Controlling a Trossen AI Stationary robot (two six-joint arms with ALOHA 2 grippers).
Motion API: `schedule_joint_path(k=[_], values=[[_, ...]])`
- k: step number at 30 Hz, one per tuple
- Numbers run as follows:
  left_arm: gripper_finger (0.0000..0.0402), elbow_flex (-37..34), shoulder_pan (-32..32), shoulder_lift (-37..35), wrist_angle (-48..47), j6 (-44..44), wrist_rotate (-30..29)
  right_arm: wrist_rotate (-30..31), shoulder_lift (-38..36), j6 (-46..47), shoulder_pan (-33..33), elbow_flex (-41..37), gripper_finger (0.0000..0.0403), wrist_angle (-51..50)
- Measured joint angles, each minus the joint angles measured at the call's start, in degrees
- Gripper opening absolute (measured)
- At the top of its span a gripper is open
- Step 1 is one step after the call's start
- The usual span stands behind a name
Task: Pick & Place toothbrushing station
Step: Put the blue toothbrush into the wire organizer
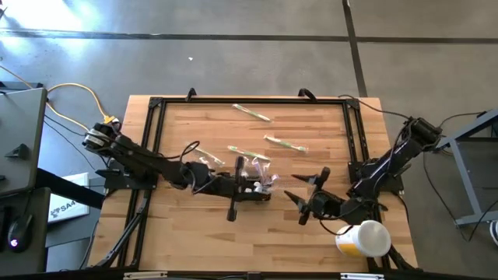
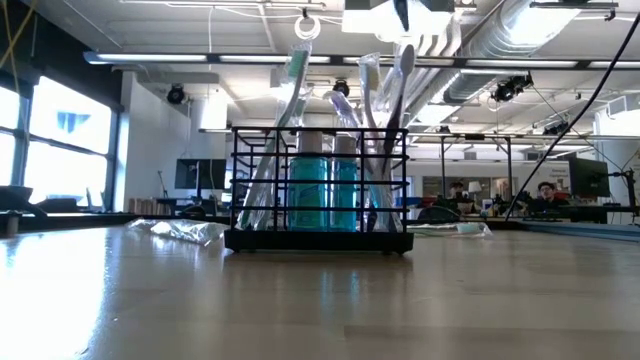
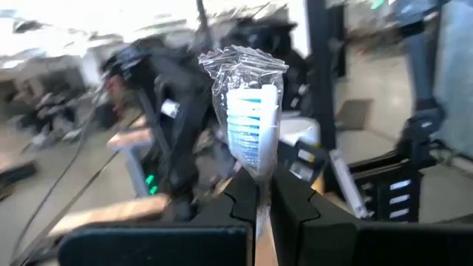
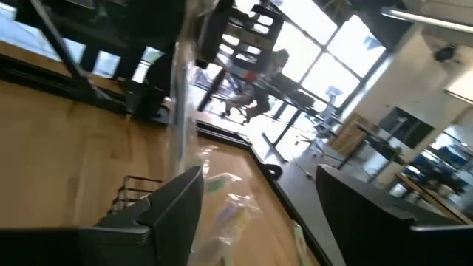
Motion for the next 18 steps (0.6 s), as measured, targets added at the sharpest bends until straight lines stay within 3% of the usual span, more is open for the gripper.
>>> schedule_joint_path(k=[5, 12, 18], values=[[0.0006, 0.0, -3.88, -5.78, -8.28, -1.47, -6.59, 5.35, 0.0, 0.0, 1.89, 0.0, 0.0267, -1.06], [0.0006, -0.01, -10.41, -15.53, -24.93, -11.68, -17.88, 8.1, -0.03, 0.23, 2.16, 0.0, 0.0259, -2.01], [0.0006, -4.06, -11.97, -16.88, -27.65, -16.22, -25.22, 8.07, -0.03, 2.03, 0.91, 0.0, 0.0259, -2.08]])
